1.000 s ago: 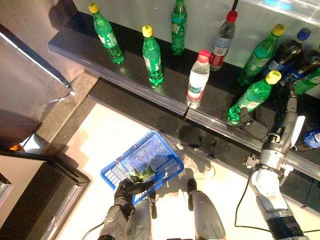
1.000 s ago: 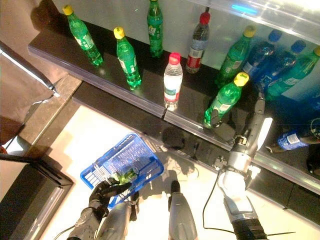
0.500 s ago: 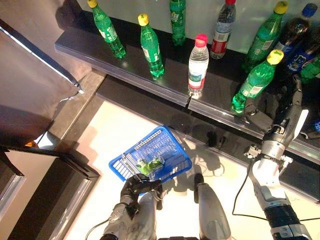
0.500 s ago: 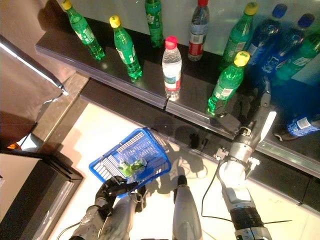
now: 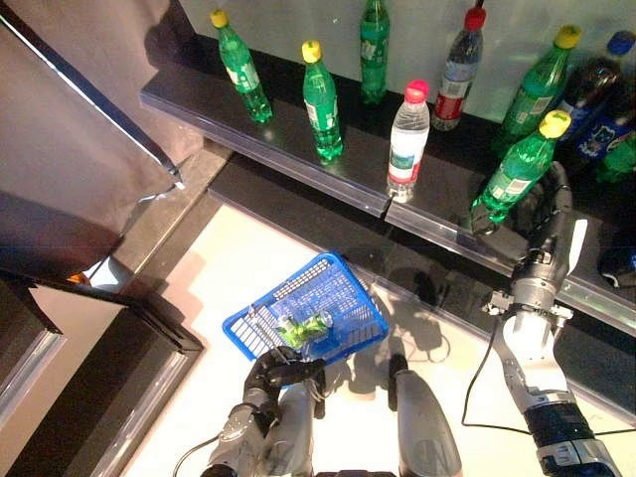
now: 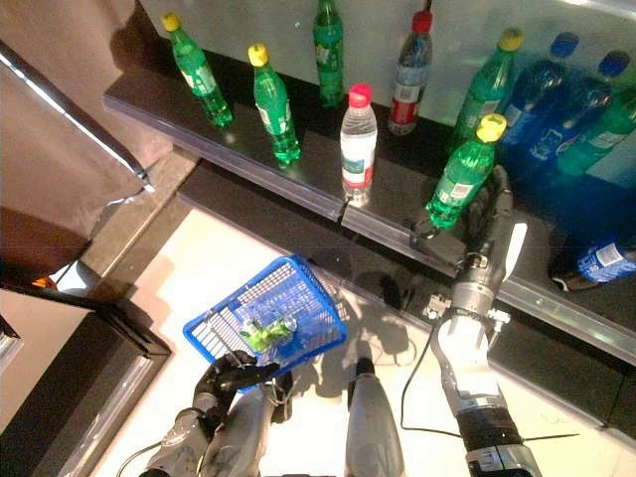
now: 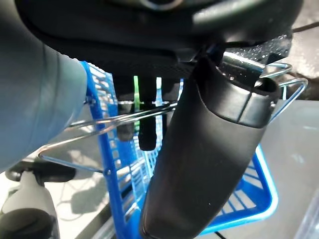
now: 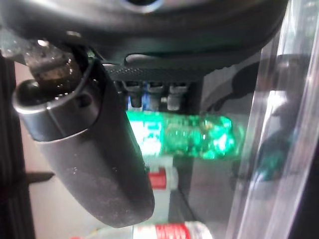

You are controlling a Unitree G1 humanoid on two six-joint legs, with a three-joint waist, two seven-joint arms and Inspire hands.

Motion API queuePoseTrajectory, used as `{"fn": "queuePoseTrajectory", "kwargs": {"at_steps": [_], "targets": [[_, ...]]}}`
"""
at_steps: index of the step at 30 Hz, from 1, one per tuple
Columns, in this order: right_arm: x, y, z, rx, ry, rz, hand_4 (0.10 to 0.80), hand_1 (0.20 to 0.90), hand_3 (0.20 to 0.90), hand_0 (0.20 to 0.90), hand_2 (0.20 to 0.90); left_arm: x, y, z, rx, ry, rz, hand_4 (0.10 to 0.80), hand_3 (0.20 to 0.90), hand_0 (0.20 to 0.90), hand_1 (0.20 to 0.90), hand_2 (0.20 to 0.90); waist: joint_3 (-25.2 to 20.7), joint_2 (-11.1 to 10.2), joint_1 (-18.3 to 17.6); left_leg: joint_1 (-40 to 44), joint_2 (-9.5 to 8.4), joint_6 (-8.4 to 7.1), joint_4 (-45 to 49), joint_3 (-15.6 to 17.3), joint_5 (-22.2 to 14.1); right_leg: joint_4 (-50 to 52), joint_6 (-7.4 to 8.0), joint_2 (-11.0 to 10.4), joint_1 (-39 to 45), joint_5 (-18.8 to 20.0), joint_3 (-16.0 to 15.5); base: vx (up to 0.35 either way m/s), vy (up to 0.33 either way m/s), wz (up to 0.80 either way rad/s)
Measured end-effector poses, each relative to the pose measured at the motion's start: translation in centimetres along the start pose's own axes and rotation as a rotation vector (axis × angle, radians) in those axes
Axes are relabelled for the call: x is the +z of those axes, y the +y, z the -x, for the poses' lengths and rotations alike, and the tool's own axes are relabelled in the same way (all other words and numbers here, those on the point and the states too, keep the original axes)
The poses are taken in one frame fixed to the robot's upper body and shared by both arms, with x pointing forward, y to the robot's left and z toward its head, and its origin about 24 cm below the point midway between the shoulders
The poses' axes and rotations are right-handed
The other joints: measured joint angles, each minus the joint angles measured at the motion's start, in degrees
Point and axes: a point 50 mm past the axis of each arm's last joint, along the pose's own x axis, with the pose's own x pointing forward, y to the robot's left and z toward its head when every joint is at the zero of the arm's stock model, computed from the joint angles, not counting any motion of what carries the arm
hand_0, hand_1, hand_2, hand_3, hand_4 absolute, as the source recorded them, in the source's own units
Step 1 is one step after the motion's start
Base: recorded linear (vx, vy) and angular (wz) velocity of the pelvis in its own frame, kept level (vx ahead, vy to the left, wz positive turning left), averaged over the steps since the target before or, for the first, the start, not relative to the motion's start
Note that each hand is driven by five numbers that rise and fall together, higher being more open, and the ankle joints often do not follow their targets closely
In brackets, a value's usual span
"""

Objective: Pick up the drink and place into the basket.

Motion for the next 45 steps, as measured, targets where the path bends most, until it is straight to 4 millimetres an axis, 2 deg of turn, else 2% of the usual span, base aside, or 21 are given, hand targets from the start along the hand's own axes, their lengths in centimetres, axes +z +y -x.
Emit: {"fn": "queuePoseTrajectory", "kwargs": {"at_steps": [7, 15, 20, 28, 33, 38, 45], "targets": [[-0.7, -0.5, -0.3, 0.004, 0.068, 0.043, 0.8, 0.9, 0.9, 0.9, 0.9, -0.5, -0.1, 0.2, -0.018, 0.026, -0.028, 0.1, 0.2, 0.3, 0.3, 0.3, -0.35, 0.51, 0.5, 1.87, 0.29, -2.07, -0.15, -3.68, 1.3, 0.06, -1.63, 1.37, 2.09, -0.63, -1.45, 0.118, -0.063, 0.06], [-2.0, -1.7, -0.7, -0.085, 0.147, 0.088, 0.8, 0.9, 0.9, 0.9, 0.9, -0.5, -0.5, 0.2, -0.045, 0.032, -0.06, 0.1, 0.2, 0.3, 0.3, 0.3, -0.9, 0.48, 2.66, 2.39, 0.52, -1.92, -0.71, -4.2, 0.75, -0.31, -1.71, 1.72, 3.26, -0.17, -2.17, 0.002, -0.064, 0.02], [-2.7, -2.9, -3.0, -0.188, 0.21, 0.109, 0.8, 0.9, 0.9, 0.9, 0.9, -0.3, -0.2, 0.3, -0.061, 0.033, -0.067, 0.1, 0.2, 0.3, 0.3, 0.3, -1.86, 0.64, 3.37, 1.38, 0.56, -2.08, -1.42, -4.65, 1.16, -1.22, -1.97, 2.17, 2.1, 0.66, -2.05, -0.106, -0.023, -0.04], [-0.2, -3.4, -8.0, -0.274, 0.184, 0.074, 0.8, 0.9, 0.9, 0.9, 0.9, 1.6, -0.9, -0.1, -0.121, -0.023, -0.087, 0.1, 0.2, 0.3, 0.3, 0.3, -1.81, 1.7, 4.54, -4.12, 0.51, -2.15, -1.67, -5.02, 2.72, -3.02, -1.96, 2.46, -3.13, 2.58, -2.03, -0.192, -0.011, -0.01], [2.0, -2.3, -10.7, -0.263, 0.141, 0.065, 0.8, 0.9, 0.9, 0.9, 0.9, 3.2, -1.8, -1.0, -0.159, -0.054, -0.101, 0.1, 0.2, 0.3, 0.3, 0.3, -1.29, 3.16, 5.4, -7.46, 0.49, -2.07, -1.86, -5.36, 3.72, -5.42, -1.73, 2.64, -5.52, 4.25, -1.95, -0.174, 0.004, 0.01], [4.5, -0.8, -12.4, -0.23, 0.062, 0.006, 0.8, 0.9, 0.9, 0.9, 0.9, 4.2, -2.1, -1.4, -0.168, -0.086, -0.088, 0.1, 0.2, 0.3, 0.3, 0.3, -0.06, 3.45, 5.63, -9.42, 0.31, -1.87, -2.62, -5.54, 3.98, -7.06, -1.53, 2.76, -7.32, 5.18, -1.73, -0.125, 0.006, -0.04], [6.2, 0.2, -13.0, -0.186, -0.005, -0.037, 0.8, 0.9, 0.9, 0.9, 0.9, 5.3, -1.8, -1.8, -0.127, -0.107, -0.057, 0.1, 0.2, 0.3, 0.3, 0.3, 0.41, 2.76, 5.27, -11.67, 0.41, -1.83, -2.6, -5.52, 3.98, -7.81, -1.48, 2.9, -9.28, 5.22, -1.4, -0.068, -0.006, -0.01]]}}
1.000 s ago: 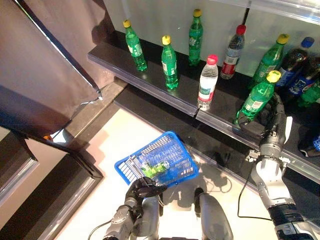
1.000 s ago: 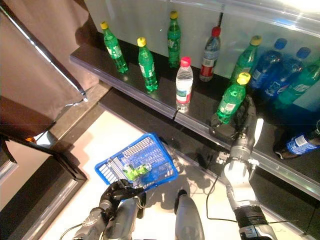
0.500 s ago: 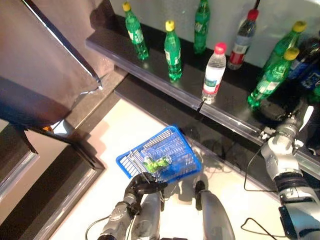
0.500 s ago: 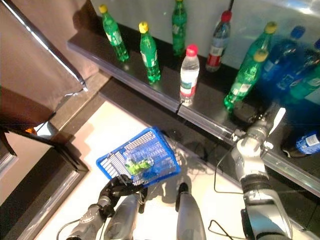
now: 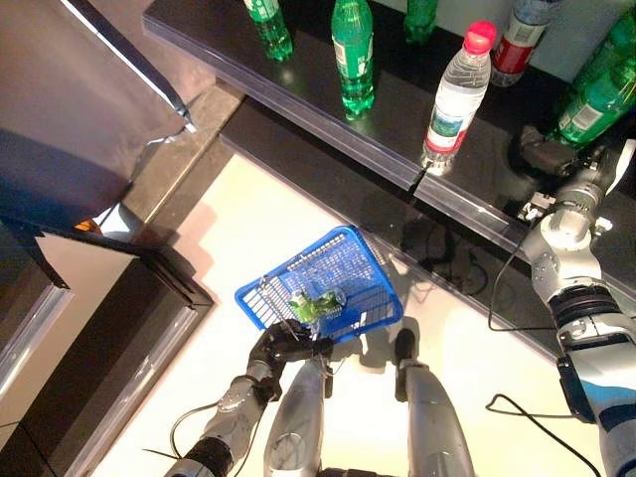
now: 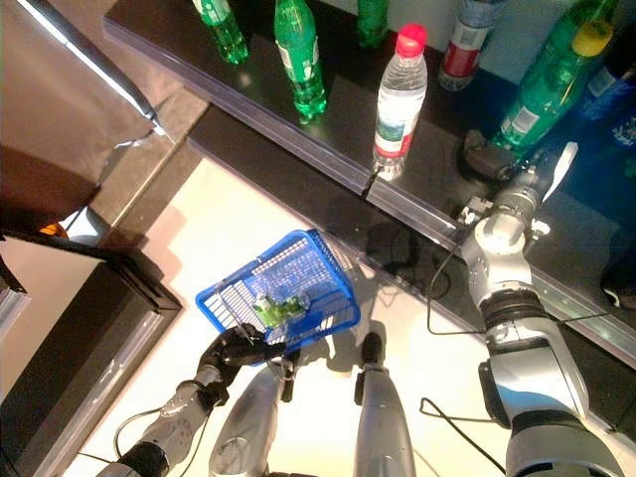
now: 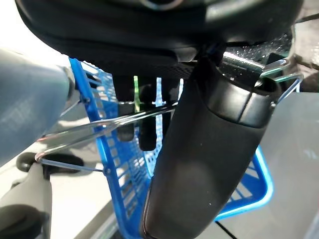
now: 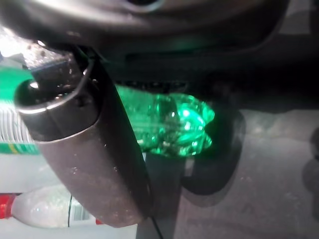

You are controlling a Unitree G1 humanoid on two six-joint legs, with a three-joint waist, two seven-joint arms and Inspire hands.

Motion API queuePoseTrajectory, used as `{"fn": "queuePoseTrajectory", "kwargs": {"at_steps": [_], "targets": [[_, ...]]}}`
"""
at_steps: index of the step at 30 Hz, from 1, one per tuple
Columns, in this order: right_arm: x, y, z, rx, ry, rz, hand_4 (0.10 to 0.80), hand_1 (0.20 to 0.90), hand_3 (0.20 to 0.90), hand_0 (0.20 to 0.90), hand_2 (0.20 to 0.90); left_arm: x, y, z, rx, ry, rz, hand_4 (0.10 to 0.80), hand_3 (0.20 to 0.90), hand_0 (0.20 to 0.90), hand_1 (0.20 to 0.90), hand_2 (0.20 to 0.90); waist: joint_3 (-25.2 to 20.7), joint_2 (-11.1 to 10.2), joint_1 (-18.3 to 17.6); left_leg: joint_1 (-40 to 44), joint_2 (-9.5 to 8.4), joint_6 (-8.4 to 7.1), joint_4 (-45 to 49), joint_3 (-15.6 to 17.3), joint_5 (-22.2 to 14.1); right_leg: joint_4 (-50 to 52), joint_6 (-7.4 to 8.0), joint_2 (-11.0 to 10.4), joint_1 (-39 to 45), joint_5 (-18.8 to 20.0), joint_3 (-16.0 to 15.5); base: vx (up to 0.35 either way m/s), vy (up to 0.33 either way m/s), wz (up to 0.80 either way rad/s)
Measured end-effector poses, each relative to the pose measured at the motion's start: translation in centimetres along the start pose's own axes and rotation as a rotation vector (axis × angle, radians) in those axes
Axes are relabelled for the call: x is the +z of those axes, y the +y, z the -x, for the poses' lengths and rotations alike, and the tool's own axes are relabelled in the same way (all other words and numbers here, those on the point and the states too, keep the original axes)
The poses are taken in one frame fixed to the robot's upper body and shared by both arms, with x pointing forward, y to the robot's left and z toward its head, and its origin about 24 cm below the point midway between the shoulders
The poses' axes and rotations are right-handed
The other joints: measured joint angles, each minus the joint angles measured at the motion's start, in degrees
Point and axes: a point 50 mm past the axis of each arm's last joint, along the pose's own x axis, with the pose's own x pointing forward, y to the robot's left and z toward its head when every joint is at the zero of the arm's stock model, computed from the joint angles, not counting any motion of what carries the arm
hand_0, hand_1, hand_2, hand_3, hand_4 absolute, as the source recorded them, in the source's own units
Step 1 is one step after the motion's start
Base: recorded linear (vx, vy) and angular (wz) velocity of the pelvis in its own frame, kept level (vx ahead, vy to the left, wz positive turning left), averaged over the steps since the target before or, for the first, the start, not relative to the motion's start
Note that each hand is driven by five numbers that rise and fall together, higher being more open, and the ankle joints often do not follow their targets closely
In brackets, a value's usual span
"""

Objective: Pick up the drink and place into the basket.

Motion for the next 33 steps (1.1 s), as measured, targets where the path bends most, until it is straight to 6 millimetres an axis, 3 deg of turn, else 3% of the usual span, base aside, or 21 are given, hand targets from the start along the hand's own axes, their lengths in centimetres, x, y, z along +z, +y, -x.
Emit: {"fn": "queuePoseTrajectory", "kwargs": {"at_steps": [8, 9, 10, 11, 17, 33], "targets": [[1.2, 0.6, -0.5, 0.025, -0.033, -0.002, 0.8, 0.9, 0.9, 0.9, 0.9, 0.4, 0.0, -0.2, 0.023, -0.013, 0.007, 0.1, 0.2, 0.3, 0.3, 0.3, 0.11, -0.17, -0.02, -1.61, 0.21, 0.0, 0.19, 0.1, 0.0, -0.24, -0.15, 0.18, -1.45, 0.23, 0.16, -0.032, -0.005, -0.01], [1.4, 0.6, -0.6, 0.026, -0.037, -0.003, 0.627, 0.752, 0.727, 0.752, 0.752, 0.5, 0.0, -0.2, 0.026, -0.013, 0.007, 0.1, 0.2, 0.3, 0.3, 0.3, 0.12, -0.18, -0.01, -1.77, 0.21, 0.0, 0.13, 0.16, 0.0, -0.23, -0.15, 0.18, -1.69, 0.27, 0.23, -0.037, 0.0, -0.03], [1.5, 0.7, -0.6, 0.028, -0.042, -0.005, 0.32, 0.488, 0.42, 0.488, 0.488, 0.5, 0.0, -0.3, 0.027, -0.015, 0.007, 0.1, 0.2, 0.3, 0.3, 0.3, 0.12, -0.19, -0.02, -1.92, 0.21, 0.0, 0.11, 0.23, 0.0, -0.22, -0.14, 0.18, -1.91, 0.3, 0.29, -0.04, 0.001, -0.03], [1.7, 0.8, -0.7, 0.028, -0.045, -0.005, 0.1, 0.3, 0.2, 0.3, 0.3, 0.6, -0.1, -0.3, 0.028, -0.016, 0.006, 0.1, 0.2, 0.3, 0.3, 0.3, 0.12, -0.19, -0.04, -2.08, 0.21, 0.0, 0.09, 0.28, 0.0, -0.24, -0.12, 0.19, -2.08, 0.35, 0.35, -0.038, 0.0, -0.04], [3.5, 1.4, -1.6, 0.018, -0.083, -0.01, 0.1, 0.3, 0.2, 0.3, 0.3, 0.9, -0.3, -0.5, 0.031, -0.027, 0.003, 0.1, 0.2, 0.3, 0.3, 0.3, 0.15, -0.23, 0.12, -3.58, 0.36, 0.03, 0.08, 1.11, 0.01, -0.33, -0.14, 0.39, -3.95, 0.86, 1.24, -0.039, 0.004, -0.07], [3.2, 1.7, -1.7, 0.051, -0.063, 0.021, 0.1, 0.3, 0.2, 0.3, 0.3, 1.0, -0.7, -0.7, 0.033, -0.026, -0.006, 0.1, 0.2, 0.3, 0.3, 0.3, 0.23, -0.34, 0.79, -3.57, 0.48, 0.03, 0.87, 1.25, 0.01, 0.21, -0.14, 0.43, -3.88, 0.85, 1.33, -0.008, 0.019, 0.0]]}}
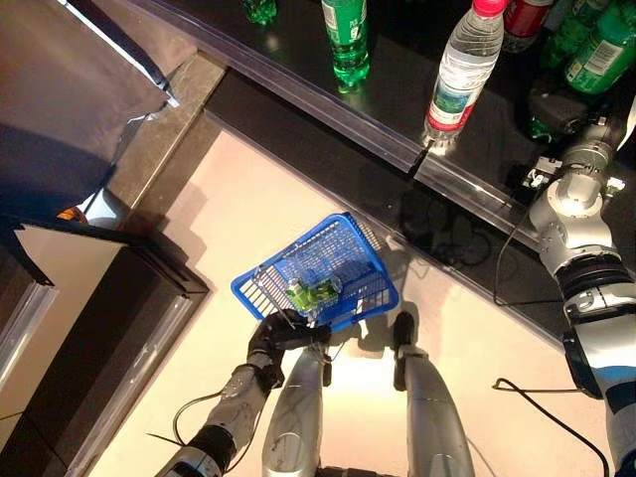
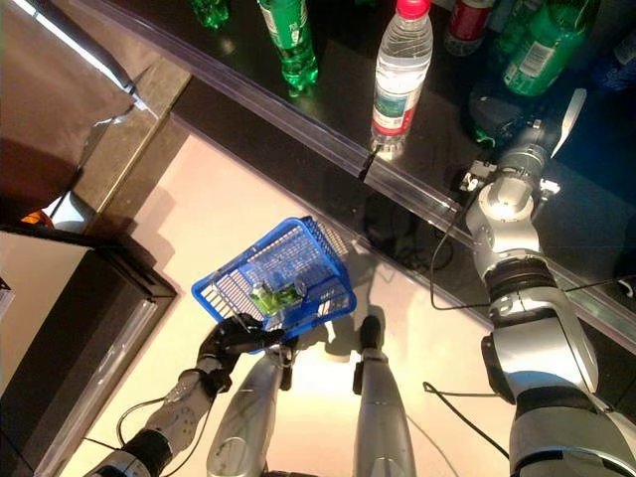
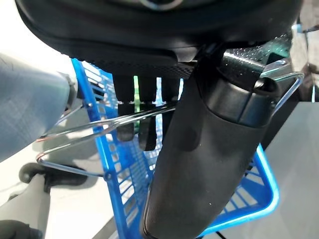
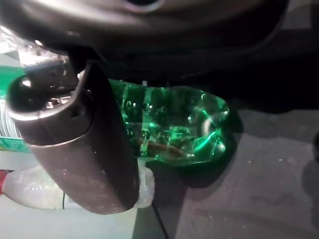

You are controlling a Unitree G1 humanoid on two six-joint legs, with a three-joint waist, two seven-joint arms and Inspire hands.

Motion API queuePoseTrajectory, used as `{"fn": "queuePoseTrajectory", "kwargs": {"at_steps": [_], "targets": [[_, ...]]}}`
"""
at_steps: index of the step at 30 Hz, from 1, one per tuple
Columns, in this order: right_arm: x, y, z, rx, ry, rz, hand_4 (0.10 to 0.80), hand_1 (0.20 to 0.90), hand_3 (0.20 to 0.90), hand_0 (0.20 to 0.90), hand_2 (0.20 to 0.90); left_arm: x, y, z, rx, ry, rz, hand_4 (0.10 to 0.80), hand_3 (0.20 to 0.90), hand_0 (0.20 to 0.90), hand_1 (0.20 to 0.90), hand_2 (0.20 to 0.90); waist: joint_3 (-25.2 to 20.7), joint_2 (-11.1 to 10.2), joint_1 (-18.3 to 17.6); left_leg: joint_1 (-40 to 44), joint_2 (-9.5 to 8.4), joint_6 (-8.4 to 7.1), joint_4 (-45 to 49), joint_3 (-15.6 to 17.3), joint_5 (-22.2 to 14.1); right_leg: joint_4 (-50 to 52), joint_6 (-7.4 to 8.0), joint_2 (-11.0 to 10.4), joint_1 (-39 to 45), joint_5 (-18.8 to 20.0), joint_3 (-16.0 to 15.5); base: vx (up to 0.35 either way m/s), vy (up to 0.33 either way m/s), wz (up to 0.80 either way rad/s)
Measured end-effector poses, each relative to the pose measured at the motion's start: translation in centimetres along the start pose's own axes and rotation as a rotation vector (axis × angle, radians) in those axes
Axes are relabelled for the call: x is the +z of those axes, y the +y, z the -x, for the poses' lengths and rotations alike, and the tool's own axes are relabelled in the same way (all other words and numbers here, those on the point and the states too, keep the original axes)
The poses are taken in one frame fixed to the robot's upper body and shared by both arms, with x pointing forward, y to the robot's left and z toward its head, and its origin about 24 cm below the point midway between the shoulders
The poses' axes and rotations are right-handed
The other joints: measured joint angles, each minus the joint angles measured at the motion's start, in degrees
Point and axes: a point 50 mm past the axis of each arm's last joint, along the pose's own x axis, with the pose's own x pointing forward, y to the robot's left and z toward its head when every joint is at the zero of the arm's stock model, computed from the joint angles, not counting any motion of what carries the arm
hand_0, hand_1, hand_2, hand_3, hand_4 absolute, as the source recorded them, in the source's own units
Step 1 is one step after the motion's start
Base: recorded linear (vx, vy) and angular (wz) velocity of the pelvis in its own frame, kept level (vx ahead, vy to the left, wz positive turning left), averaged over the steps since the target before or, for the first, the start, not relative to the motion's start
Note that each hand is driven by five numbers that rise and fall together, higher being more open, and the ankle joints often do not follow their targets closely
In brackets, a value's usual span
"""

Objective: Pick up the drink and place into the basket.

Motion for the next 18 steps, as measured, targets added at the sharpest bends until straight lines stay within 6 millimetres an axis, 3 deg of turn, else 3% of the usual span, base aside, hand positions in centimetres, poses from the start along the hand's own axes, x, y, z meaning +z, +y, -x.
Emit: {"fn": "queuePoseTrajectory", "kwargs": {"at_steps": [8, 18], "targets": [[-1.2, -0.5, 0.7, 0.006, 0.023, 0.025, 0.1, 0.3, 0.2, 0.3, 0.3, 0.0, 0.1, 0.0, 0.009, 0.001, 0.017, 0.1, 0.2, 0.3, 0.3, 0.3, 0.44, -0.67, -0.55, 1.32, -0.22, 0.2, 0.02, 0.03, 0.14, 0.08, -0.17, -0.19, 1.44, 0.23, 0.01, 0.007, 0.047, 0.01], [-5.8, -1.5, 7.5, 0.168, 0.041, 0.203, 0.1, 0.3, 0.2, 0.3, 0.3, -0.6, 2.1, 1.0, 0.138, -0.013, 0.133, 0.1, 0.2, 0.3, 0.3, 0.3, 1.46, -2.37, -1.02, 10.7, -0.17, 0.35, -3.22, 0.39, 0.17, -2.79, 0.41, -0.37, 10.85, -0.29, -0.34, 0.1, 0.034, 0.03]]}}
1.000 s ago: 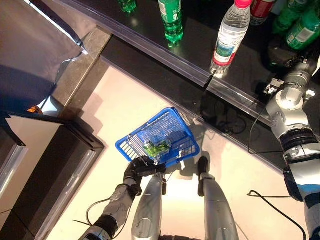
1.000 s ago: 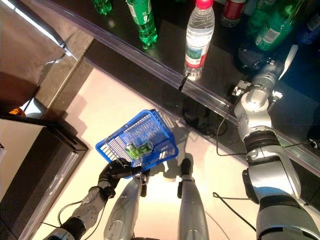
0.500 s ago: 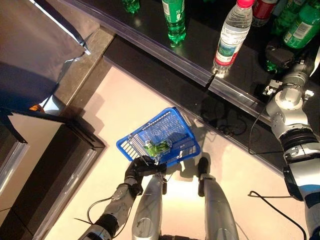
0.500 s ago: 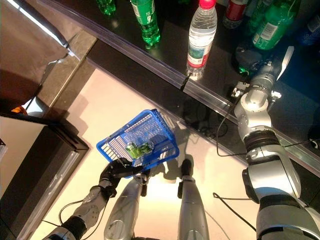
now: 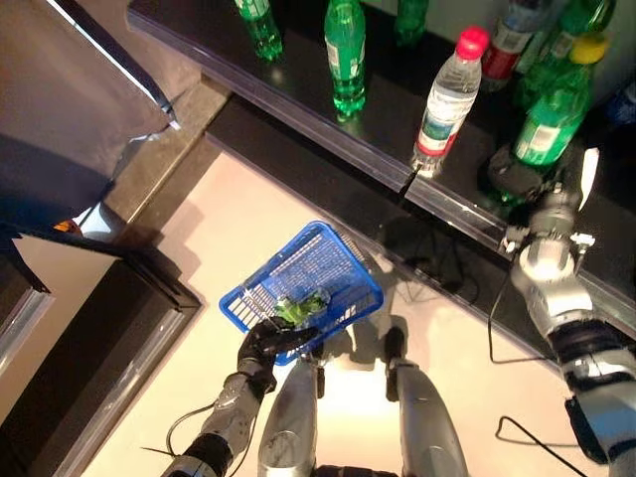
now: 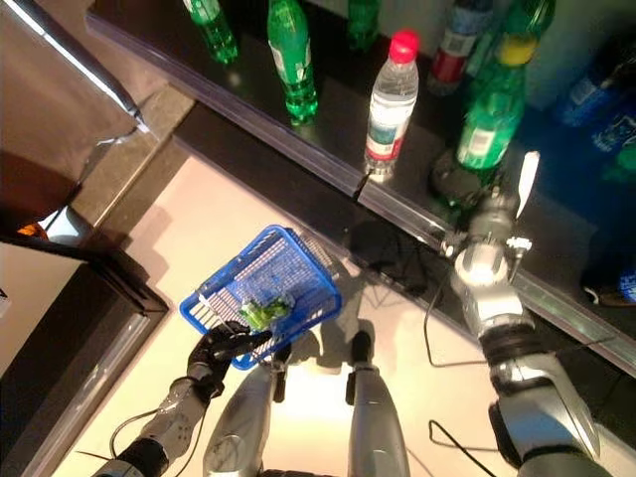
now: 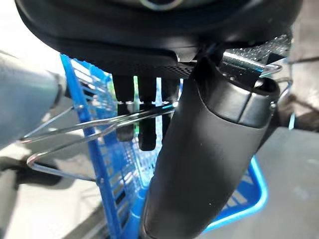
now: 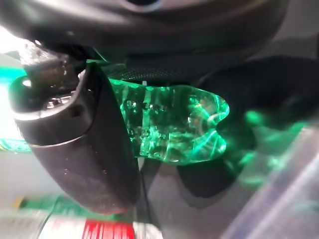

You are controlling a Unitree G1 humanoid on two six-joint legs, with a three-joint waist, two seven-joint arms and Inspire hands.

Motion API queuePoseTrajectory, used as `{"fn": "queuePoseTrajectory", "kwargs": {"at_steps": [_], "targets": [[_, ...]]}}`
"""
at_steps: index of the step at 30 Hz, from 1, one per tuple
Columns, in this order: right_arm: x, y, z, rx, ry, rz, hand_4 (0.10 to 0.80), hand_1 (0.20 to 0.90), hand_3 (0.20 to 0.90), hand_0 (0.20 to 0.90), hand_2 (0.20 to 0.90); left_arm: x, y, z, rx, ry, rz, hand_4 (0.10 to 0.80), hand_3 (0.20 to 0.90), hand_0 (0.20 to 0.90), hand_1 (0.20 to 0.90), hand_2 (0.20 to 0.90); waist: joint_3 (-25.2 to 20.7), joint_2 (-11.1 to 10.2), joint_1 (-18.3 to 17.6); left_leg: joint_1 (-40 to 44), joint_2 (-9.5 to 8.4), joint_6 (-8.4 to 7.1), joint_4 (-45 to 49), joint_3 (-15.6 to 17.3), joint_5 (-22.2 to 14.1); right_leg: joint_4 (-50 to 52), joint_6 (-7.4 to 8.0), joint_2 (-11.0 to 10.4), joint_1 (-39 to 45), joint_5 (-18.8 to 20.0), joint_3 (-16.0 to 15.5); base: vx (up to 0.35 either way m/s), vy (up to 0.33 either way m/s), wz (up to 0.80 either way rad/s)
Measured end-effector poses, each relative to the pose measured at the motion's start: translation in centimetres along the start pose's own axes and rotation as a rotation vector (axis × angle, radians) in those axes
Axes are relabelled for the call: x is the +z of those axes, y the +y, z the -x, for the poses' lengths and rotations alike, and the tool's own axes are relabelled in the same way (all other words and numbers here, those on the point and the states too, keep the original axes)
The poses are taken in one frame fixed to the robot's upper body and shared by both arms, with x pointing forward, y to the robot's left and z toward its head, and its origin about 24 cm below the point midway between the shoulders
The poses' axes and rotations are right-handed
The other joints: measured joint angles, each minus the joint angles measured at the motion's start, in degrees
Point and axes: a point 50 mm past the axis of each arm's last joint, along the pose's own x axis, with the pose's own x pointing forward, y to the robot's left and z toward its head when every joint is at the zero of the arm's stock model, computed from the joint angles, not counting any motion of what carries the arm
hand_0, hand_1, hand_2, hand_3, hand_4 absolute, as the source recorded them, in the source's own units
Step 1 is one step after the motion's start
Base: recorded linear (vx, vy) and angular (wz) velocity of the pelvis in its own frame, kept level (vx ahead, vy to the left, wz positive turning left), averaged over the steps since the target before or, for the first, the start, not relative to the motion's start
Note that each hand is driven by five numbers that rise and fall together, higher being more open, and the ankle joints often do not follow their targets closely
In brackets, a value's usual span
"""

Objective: Pick up the drink and place into the basket.

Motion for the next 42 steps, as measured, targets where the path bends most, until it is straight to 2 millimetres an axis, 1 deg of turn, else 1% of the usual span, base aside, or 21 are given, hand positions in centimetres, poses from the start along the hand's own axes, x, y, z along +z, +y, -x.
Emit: {"fn": "queuePoseTrajectory", "kwargs": {"at_steps": [2, 3, 4, 7, 9, 11, 12, 13, 17, 19, 22, 25, 26, 30, 31, 35, 38, 42], "targets": [[-0.1, 0.1, 0.9, 0.021, -0.007, 0.007, 0.1, 0.3, 0.2, 0.3, 0.3, 0.3, 0.6, 0.2, 0.026, -0.016, 0.007, 0.1, 0.2, 0.3, 0.3, 0.3, -0.01, -0.3, -0.13, 1.97, -0.01, 0.12, -0.87, 0.02, 0.06, -0.68, 0.04, -0.46, 2.0, -0.03, -0.18, 0.206, 0.014, 0.06], [0.0, 0.1, 1.7, 0.03, -0.009, -0.01, 0.1, 0.3, 0.2, 0.3, 0.3, 0.2, 1.1, 0.4, 0.049, -0.016, 0.014, 0.1, 0.2, 0.3, 0.3, 0.3, -0.03, -0.55, -0.18, 3.88, -0.15, 0.36, -1.97, 0.09, -0.08, -1.16, 0.15, -0.66, 3.68, -0.1, -0.25, 0.193, 0.027, 0.05], [0.0, 0.1, 2.0, 0.03, -0.013, -0.023, 0.1, 0.3, 0.2, 0.3, 0.3, 0.1, 1.4, 0.6, 0.06, -0.014, 0.016, 0.1, 0.2, 0.3, 0.3, 0.3, -0.04, -0.72, -0.27, 4.74, -0.25, 0.55, -2.86, 0.1, -0.06, -1.42, 0.21, -0.75, 4.44, -0.13, -0.28, 0.179, 0.036, 0.04], [1.0, 0.8, 3.8, 0.057, -0.065, -0.084, 0.1, 0.3, 0.2, 0.3, 0.3, -0.3, 2.9, 1.8, 0.097, -0.005, 0.018, 0.1, 0.2, 0.3, 0.3, 0.3, -0.28, -2.45, -1.7, 8.75, -0.77, 1.27, -5.92, 0.28, 0.36, -3.36, 0.63, -1.4, 8.04, -0.16, -0.48, 0.161, 0.058, 0.05], [1.6, 1.0, 4.6, 0.078, -0.092, -0.106, 0.1, 0.3, 0.2, 0.3, 0.3, -0.7, 3.2, 2.2, 0.106, 0.017, 0.03, 0.1, 0.2, 0.3, 0.3, 0.3, -0.45, -3.19, -1.8, 10.5, -1.0, 1.63, -7.65, 1.01, 0.63, -4.04, 1.0, -1.73, 9.11, -0.2, -0.01, 0.126, 0.065, -0.06], [2.0, 1.3, 5.9, 0.129, -0.115, -0.127, 0.1, 0.3, 0.2, 0.3, 0.3, -1.2, 3.5, 2.7, 0.113, 0.044, 0.04, 0.1, 0.2, 0.3, 0.3, 0.3, -0.81, -3.92, -1.94, 13.64, -1.38, 1.94, -10.57, 1.62, 1.62, -6.3, 1.69, -2.05, 11.71, 0.25, 0.27, 0.08, 0.081, -0.05], [2.2, 1.4, 6.3, 0.156, -0.121, -0.138, 0.1, 0.3, 0.2, 0.3, 0.3, -1.1, 3.6, 2.9, 0.113, 0.039, 0.049, 0.1, 0.2, 0.3, 0.3, 0.3, -0.98, -4.25, -2.06, 14.34, -1.51, 1.9, -11.34, 1.69, 1.83, -6.97, 2.15, -1.96, 12.47, 0.67, 0.24, 0.051, 0.085, -0.01], [2.3, 1.6, 6.8, 0.184, -0.126, -0.147, 0.1, 0.3, 0.2, 0.3, 0.3, -0.8, 3.5, 3.0, 0.108, 0.028, 0.056, 0.1, 0.2, 0.3, 0.3, 0.3, -1.13, -4.55, -2.28, 14.84, -1.65, 2.06, -11.88, 1.77, 1.95, -7.76, 2.13, -2.07, 13.11, 1.0, 0.25, 0.022, 0.076, 0.02], [2.4, 1.9, 7.8, 0.276, -0.131, -0.155, 0.1, 0.3, 0.2, 0.3, 0.3, 0.4, 2.7, 3.2, 0.046, 0.023, 0.042, 0.1, 0.2, 0.3, 0.3, 0.3, -1.33, -4.92, -2.09, 16.16, -2.3, 2.62, -13.46, 1.81, 2.37, -9.84, 2.85, -2.75, 14.77, 1.62, 0.13, -0.027, 0.061, 0.04], [2.1, 2.2, 8.3, 0.313, -0.115, -0.163, 0.1, 0.3, 0.2, 0.3, 0.3, 1.5, 1.9, 3.3, -0.005, 0.028, 0.026, 0.1, 0.2, 0.3, 0.3, 0.3, -1.34, -4.95, -1.57, 17.28, -2.51, 2.91, -14.77, 1.8, 2.65, -11.91, 3.17, -2.97, 16.39, 2.34, 0.0, -0.063, 0.065, 0.05], [1.7, 2.6, 9.1, 0.349, -0.092, -0.186, 0.1, 0.3, 0.2, 0.3, 0.3, 3.1, 0.9, 3.9, -0.075, 0.021, 0.017, 0.1, 0.2, 0.3, 0.3, 0.3, -1.51, -5.25, -1.56, 18.54, -2.71, 3.12, -16.38, 1.56, 3.22, -14.31, 3.45, -3.21, 18.27, 3.17, -0.82, -0.081, 0.05, 0.07], [1.7, 2.9, 9.9, 0.393, -0.085, -0.201, 0.1, 0.3, 0.2, 0.3, 0.3, 5.3, -0.5, 4.4, -0.149, -0.03, -0.011, 0.1, 0.2, 0.3, 0.3, 0.3, -1.6, -5.26, -1.43, 18.99, -2.94, 3.34, -17.71, 1.35, 3.89, -15.56, 3.64, -3.46, 18.85, 3.77, -1.33, -0.046, 0.021, 0.06], [1.6, 3.0, 10.0, 0.404, -0.084, -0.202, 0.1, 0.3, 0.2, 0.3, 0.3, 5.7, -0.7, 4.6, -0.162, -0.039, -0.009, 0.1, 0.2, 0.3, 0.3, 0.3, -1.61, -5.27, -1.34, 19.18, -3.0, 3.38, -17.9, 1.3, 3.96, -15.66, 3.68, -3.52, 19.04, 3.79, -1.41, 0.0, 0.0, 0.0], [1.7, 3.5, 10.4, 0.451, -0.081, -0.208, 0.1, 0.3, 0.2, 0.3, 0.3, 8.6, -2.6, 5.4, -0.267, -0.133, -0.033, 0.1, 0.2, 0.3, 0.3, 0.3, -2.26, -5.36, -1.34, 19.45, -3.2, 3.5, -18.8, 0.74, 4.34, -17.67, 3.85, -3.68, 20.13, 4.53, -1.79, -0.017, 0.017, 0.08], [1.9, 3.6, 10.4, 0.456, -0.085, -0.212, 0.1, 0.3, 0.2, 0.3, 0.3, 9.3, -3.1, 5.6, -0.292, -0.152, -0.027, 0.1, 0.2, 0.3, 0.3, 0.3, -2.27, -5.36, -1.31, 19.45, -3.24, 3.49, -18.86, 0.45, 4.36, -18.02, 3.86, -3.7, 20.4, 4.6, -2.35, -0.013, 0.024, 0.14], [2.6, 4.4, 10.8, 0.513, -0.093, -0.25, 0.1, 0.3, 0.2, 0.3, 0.3, 11.1, -3.6, 6.0, -0.345, -0.198, -0.02, 0.1, 0.2, 0.3, 0.3, 0.3, -2.27, -5.36, -0.92, 19.46, -3.25, 3.4, -19.11, -0.29, 4.43, -19.03, 3.81, -3.66, 21.1, 4.77, -2.97, -0.025, 0.034, 0.09], [2.8, 5.5, 11.4, 0.578, -0.075, -0.267, 0.1, 0.3, 0.2, 0.3, 0.3, 12.1, -4.2, 6.2, -0.391, -0.204, -0.032, 0.1, 0.2, 0.3, 0.3, 0.3, -2.29, -5.35, -0.07, 19.55, -3.23, 3.35, -19.52, -0.31, 4.48, -19.37, 3.79, -3.62, 21.17, 4.84, -3.03, -0.024, 0.04, 0.01], [2.5, 7.2, 12.9, 0.707, -0.023, -0.29, 0.1, 0.3, 0.2, 0.3, 0.3, 12.3, -4.3, 6.2, -0.419, -0.175, -0.044, 0.1, 0.2, 0.3, 0.3, 0.3, -2.29, -5.35, 0.5, 19.55, -3.3, 3.37, -19.77, -0.42, 4.49, -19.71, 3.8, -3.68, 21.28, 4.84, -3.11, -0.01, 0.029, 0.01]]}}
